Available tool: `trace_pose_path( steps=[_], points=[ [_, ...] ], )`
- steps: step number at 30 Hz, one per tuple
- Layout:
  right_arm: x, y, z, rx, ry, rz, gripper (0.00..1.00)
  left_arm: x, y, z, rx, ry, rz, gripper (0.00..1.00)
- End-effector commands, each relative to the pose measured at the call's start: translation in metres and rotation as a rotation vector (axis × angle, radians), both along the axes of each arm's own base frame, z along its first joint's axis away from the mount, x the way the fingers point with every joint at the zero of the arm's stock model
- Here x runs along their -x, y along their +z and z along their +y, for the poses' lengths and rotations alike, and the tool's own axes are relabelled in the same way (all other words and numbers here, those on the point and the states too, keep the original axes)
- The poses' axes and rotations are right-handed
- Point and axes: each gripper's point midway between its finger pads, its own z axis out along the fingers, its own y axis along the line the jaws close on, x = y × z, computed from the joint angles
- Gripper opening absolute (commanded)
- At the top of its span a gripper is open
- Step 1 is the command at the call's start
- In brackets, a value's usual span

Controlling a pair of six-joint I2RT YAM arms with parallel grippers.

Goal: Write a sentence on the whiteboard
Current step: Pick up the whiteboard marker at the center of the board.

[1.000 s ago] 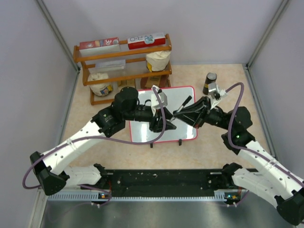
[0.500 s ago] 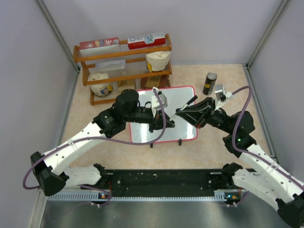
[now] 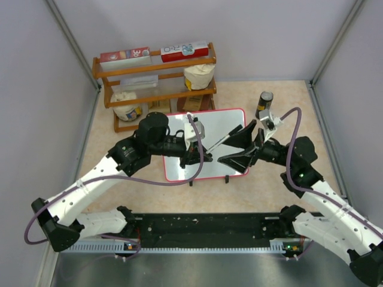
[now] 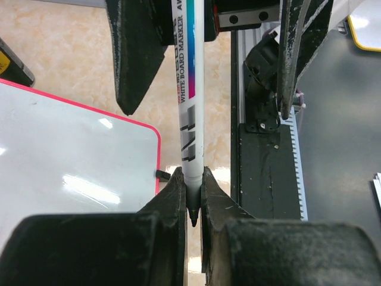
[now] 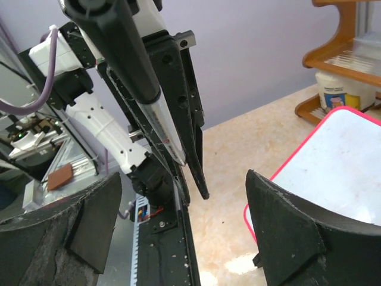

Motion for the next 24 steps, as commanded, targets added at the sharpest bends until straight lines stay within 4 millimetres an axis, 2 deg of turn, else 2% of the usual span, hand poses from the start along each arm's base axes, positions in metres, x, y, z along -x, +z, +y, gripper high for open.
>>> trace_pose_path(
  steps=[1, 7, 10, 11, 14, 18, 20, 24],
  points=[
    [0.023, 0.035, 0.004, -0.046, 0.133, -0.094, 0.83, 0.009, 0.015, 0.003, 0.002, -0.06, -0.036, 0.0],
    [0.024, 0.044, 0.007, -0.072, 0.166, -0.097, 0.81, 0.013, 0.009, 0.002, -0.022, -0.094, -0.007, 0.0],
    [0.026, 0.048, 0.008, -0.081, 0.188, -0.097, 0.73, 0.014, 0.006, 0.0, -0.028, -0.105, 0.008, 0.0],
    [0.024, 0.046, 0.01, -0.076, 0.191, -0.087, 0.64, 0.014, 0.004, -0.001, -0.032, -0.109, 0.015, 0.0],
    [0.024, 0.047, 0.012, -0.075, 0.209, -0.082, 0.56, 0.015, -0.002, -0.003, -0.046, -0.128, 0.041, 0.0],
    [0.025, 0.045, 0.013, -0.058, 0.228, -0.082, 0.5, 0.014, -0.004, -0.004, -0.052, -0.128, 0.045, 0.0],
    [0.024, 0.04, 0.014, -0.044, 0.227, -0.074, 0.44, 0.014, -0.005, -0.005, -0.053, -0.134, 0.05, 0.0],
    [0.024, 0.03, 0.015, -0.012, 0.233, -0.067, 0.43, 0.013, -0.004, -0.005, -0.06, -0.128, 0.045, 0.0]
  ],
)
